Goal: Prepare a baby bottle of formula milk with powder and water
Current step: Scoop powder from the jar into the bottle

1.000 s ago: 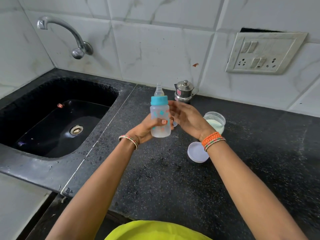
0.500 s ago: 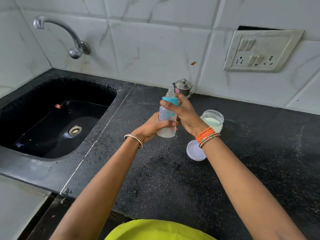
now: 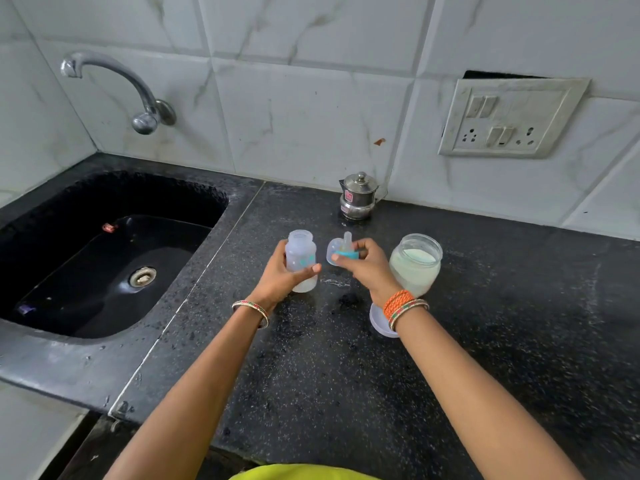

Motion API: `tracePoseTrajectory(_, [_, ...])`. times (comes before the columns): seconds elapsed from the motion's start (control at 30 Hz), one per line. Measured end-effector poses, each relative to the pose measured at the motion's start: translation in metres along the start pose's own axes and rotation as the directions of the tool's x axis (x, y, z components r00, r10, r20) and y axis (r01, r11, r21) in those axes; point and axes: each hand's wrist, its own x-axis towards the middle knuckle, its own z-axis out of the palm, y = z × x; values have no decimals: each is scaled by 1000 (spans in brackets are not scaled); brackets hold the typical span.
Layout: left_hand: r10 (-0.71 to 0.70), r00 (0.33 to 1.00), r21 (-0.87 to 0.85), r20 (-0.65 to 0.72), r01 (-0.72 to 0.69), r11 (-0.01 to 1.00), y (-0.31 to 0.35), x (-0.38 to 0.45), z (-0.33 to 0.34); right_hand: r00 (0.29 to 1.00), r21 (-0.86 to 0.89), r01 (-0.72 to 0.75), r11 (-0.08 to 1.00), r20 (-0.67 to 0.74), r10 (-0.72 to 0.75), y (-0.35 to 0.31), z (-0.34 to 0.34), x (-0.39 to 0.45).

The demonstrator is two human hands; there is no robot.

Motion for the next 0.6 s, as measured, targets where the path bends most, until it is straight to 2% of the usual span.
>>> tracePoseTrajectory(0.13, [11, 997, -17, -74, -12, 1000, -14, 1, -3, 998, -240, 19, 970, -50, -32, 19, 9, -6])
tracePoseTrajectory(0.3, [2, 1000, 22, 12, -3, 1000, -25, 1, -1, 999, -426, 25, 904, -24, -39, 33, 14, -16])
tracePoseTrajectory(0.47, [-28, 994, 112, 106, 16, 994, -16, -4, 2, 995, -555, 104, 825, 48, -93, 32, 14, -20])
tracePoseTrajectory(0.53, [-30, 998, 118, 50, 24, 993, -9, -10, 5, 985, -598, 164, 785, 62, -159, 26, 12, -23])
tracePoseTrajectory(0.6, [19, 997, 109, -81, -10, 994, 7, -18, 12, 968, -576, 226, 785, 42, -247, 16, 6, -29])
